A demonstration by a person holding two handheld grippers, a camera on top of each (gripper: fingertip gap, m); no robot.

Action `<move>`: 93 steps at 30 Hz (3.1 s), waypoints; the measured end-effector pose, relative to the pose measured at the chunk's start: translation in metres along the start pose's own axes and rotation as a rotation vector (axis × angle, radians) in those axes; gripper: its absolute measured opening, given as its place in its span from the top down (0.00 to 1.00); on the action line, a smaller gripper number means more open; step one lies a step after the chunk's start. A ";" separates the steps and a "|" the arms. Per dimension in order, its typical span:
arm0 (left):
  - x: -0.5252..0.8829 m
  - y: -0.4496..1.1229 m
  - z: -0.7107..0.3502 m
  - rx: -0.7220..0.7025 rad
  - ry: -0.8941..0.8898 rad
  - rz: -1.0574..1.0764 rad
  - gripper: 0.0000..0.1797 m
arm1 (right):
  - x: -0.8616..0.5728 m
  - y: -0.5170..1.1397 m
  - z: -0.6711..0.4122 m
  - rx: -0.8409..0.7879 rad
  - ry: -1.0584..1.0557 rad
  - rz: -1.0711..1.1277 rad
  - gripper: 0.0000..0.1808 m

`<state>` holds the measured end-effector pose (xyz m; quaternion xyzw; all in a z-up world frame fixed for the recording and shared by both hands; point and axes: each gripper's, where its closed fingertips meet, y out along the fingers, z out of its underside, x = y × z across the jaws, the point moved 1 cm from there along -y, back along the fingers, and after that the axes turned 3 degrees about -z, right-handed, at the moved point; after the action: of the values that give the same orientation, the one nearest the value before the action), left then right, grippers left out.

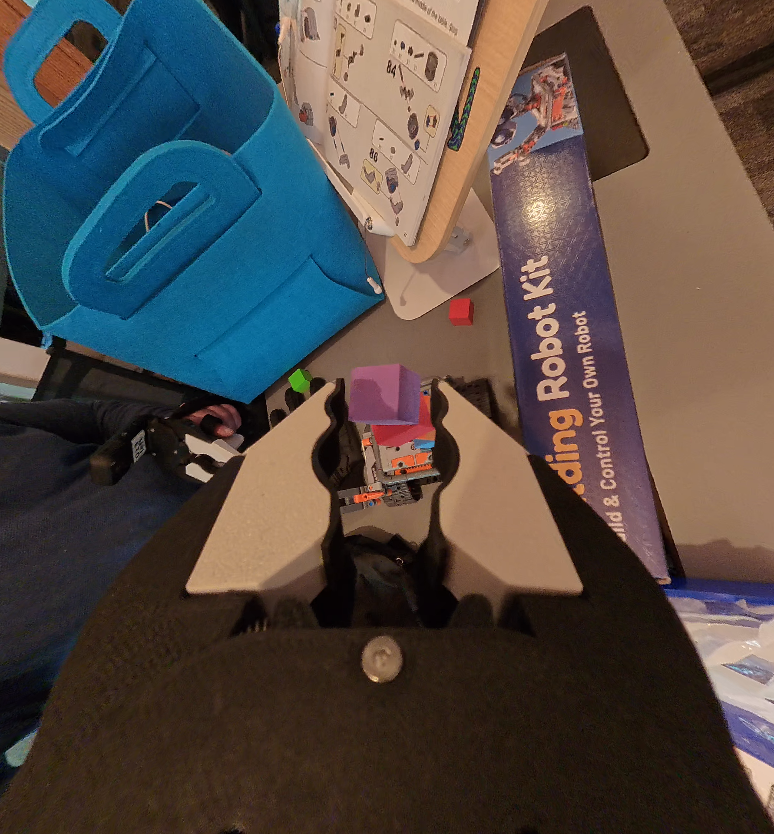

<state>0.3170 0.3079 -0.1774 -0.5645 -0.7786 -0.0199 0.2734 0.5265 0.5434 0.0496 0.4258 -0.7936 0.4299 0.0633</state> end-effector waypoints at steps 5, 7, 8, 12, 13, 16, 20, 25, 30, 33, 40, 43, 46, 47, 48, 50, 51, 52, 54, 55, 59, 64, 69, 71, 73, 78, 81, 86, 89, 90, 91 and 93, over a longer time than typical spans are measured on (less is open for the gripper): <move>0.000 0.000 -0.001 -0.005 0.001 0.001 0.89 | 0.026 -0.022 -0.010 -0.056 -0.151 0.159 0.81; 0.000 0.000 -0.001 -0.007 0.003 0.002 0.89 | 0.055 -0.018 -0.005 -0.036 -0.248 0.192 0.84; -0.001 -0.001 -0.001 -0.008 0.005 0.004 0.89 | 0.075 -0.010 -0.002 -0.032 -0.290 0.187 0.83; -0.004 0.000 -0.001 -0.008 0.016 0.019 0.91 | 0.144 0.072 0.033 0.040 -0.453 0.131 0.76; -0.005 0.000 -0.001 -0.006 0.023 0.022 0.91 | 0.154 0.100 0.045 0.062 -0.480 0.114 0.73; -0.006 0.000 -0.001 -0.007 0.035 0.023 0.91 | 0.163 0.185 0.083 0.112 -0.559 0.099 0.72; -0.007 -0.001 -0.002 -0.012 0.042 0.024 0.91 | 0.155 0.279 0.134 0.225 -0.604 0.054 0.73; -0.007 -0.002 -0.002 -0.019 0.049 0.016 0.90 | 0.133 0.345 0.167 0.305 -0.597 0.049 0.73; -0.006 -0.002 -0.003 -0.025 0.050 0.013 0.90 | 0.126 0.368 0.175 0.287 -0.575 0.037 0.86; -0.007 -0.003 -0.003 -0.026 0.052 0.014 0.91 | 0.125 0.355 0.168 0.282 -0.545 0.042 0.87; -0.007 -0.003 -0.004 -0.031 0.049 0.018 0.91 | 0.157 0.254 0.103 0.097 -0.532 0.057 0.87; -0.007 -0.002 -0.003 -0.028 0.047 0.019 0.91 | 0.162 0.177 0.054 0.021 -0.567 0.169 0.87; -0.007 -0.002 -0.003 -0.023 0.049 0.021 0.91 | 0.155 0.095 0.013 -0.022 -0.590 0.302 0.87; -0.007 -0.002 -0.003 -0.022 0.048 0.021 0.91 | 0.150 0.071 0.002 -0.034 -0.582 0.339 0.87; -0.007 -0.002 -0.003 -0.022 0.046 0.021 0.91 | 0.143 0.050 -0.005 -0.033 -0.555 0.361 0.87; -0.006 -0.002 -0.003 -0.023 0.042 0.020 0.91 | 0.124 0.019 -0.014 -0.006 -0.509 0.395 0.87; -0.006 -0.002 -0.003 -0.022 0.040 0.019 0.91 | 0.112 0.008 -0.017 0.003 -0.493 0.409 0.87; -0.006 -0.002 -0.003 -0.021 0.040 0.019 0.91 | 0.100 0.001 -0.016 0.029 -0.458 0.408 0.87; -0.006 -0.002 -0.003 -0.021 0.037 0.018 0.91 | 0.077 -0.008 -0.014 0.061 -0.387 0.407 0.87; -0.005 -0.002 -0.003 -0.021 0.035 0.017 0.91 | 0.066 -0.010 -0.013 0.070 -0.367 0.415 0.87; -0.004 -0.001 -0.002 -0.020 0.027 0.013 0.91 | 0.040 -0.014 -0.015 0.074 -0.320 0.419 0.87; -0.004 -0.001 -0.002 -0.016 0.024 0.011 0.91 | 0.033 -0.019 -0.023 0.060 -0.283 0.370 0.87; -0.003 0.000 -0.001 -0.012 0.019 0.011 0.91 | 0.028 -0.016 -0.021 0.114 -0.251 0.329 0.87; -0.003 0.000 -0.001 -0.011 0.017 0.010 0.91 | 0.026 -0.016 -0.020 0.142 -0.250 0.330 0.87; -0.003 0.000 -0.001 -0.009 0.016 0.011 0.91 | 0.026 -0.014 -0.018 0.175 -0.239 0.325 0.87; -0.003 0.000 -0.001 -0.010 0.016 0.012 0.91 | 0.021 -0.009 -0.014 0.226 -0.230 0.321 0.87; -0.003 0.000 -0.001 -0.010 0.017 0.014 0.91 | 0.019 -0.006 -0.015 0.224 -0.223 0.313 0.86; -0.004 -0.001 -0.001 -0.012 0.017 0.016 0.91 | 0.018 -0.008 -0.017 0.212 -0.215 0.318 0.79; -0.004 -0.001 -0.001 -0.013 0.017 0.017 0.91 | 0.022 -0.016 -0.022 0.175 -0.227 0.336 0.77; -0.004 -0.001 -0.001 -0.013 0.016 0.017 0.91 | 0.024 -0.021 -0.025 0.149 -0.238 0.351 0.77; -0.004 -0.001 -0.001 -0.014 0.016 0.017 0.91 | 0.028 -0.028 -0.030 0.115 -0.251 0.377 0.77; -0.004 -0.001 -0.001 -0.015 0.016 0.017 0.91 | 0.051 -0.036 -0.035 0.057 -0.321 0.408 0.77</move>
<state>0.3175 0.3039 -0.1775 -0.5730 -0.7713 -0.0281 0.2754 0.5109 0.5279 0.1177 0.3214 -0.8504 0.3832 -0.1634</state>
